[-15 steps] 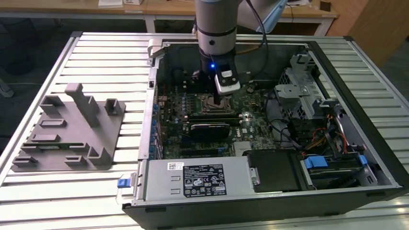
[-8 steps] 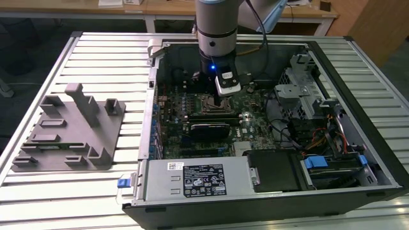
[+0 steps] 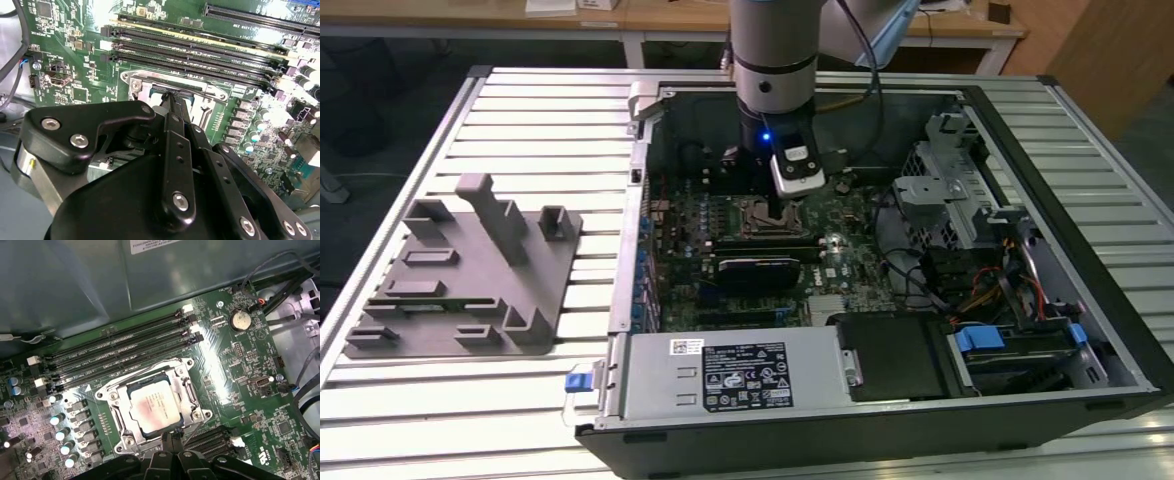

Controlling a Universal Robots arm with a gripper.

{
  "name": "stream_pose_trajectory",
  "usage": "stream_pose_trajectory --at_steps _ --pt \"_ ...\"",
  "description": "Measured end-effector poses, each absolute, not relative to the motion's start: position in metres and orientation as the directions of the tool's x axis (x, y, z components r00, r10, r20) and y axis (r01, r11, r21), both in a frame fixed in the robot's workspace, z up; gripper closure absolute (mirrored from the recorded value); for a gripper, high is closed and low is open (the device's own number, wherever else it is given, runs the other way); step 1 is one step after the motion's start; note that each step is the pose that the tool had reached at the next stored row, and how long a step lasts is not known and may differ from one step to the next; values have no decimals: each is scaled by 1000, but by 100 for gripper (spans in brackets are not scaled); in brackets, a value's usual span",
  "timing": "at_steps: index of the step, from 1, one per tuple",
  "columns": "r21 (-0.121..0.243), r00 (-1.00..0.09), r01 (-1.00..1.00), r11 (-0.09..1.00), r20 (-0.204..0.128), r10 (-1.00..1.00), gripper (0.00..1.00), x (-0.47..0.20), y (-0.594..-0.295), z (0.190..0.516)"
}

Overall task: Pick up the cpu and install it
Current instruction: 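Install the second cpu locking lever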

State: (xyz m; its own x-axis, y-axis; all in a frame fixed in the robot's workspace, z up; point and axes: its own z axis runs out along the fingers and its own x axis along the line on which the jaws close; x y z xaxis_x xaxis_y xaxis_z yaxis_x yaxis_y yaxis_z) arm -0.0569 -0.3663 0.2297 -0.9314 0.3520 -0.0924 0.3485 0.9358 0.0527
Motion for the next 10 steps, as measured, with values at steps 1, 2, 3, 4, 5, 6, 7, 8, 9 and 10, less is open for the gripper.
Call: stream_pose_trajectory --at_steps 1,2,3,4,5,6,7,8,9,10 --pt "53 -931 348 936 -92 352 89 -56 -367 230" --pt "53 -931 348 936 -92 352 89 -56 -367 230" --pt "53 -931 349 936 -92 352 89 -56 -368 230" --pt "53 -931 349 936 -92 352 89 -56 -369 230" --pt "52 -931 349 936 -92 352 89 -55 -370 230" --pt "52 -931 348 936 -92 352 89 -55 -372 230" --pt "52 -931 348 936 -92 352 89 -55 -372 230" --pt "52 -931 349 936 -92 352 89 -54 -373 230" --pt "52 -931 348 936 -92 352 89 -54 -374 230" --pt "52 -931 348 936 -92 352 89 -54 -375 230"
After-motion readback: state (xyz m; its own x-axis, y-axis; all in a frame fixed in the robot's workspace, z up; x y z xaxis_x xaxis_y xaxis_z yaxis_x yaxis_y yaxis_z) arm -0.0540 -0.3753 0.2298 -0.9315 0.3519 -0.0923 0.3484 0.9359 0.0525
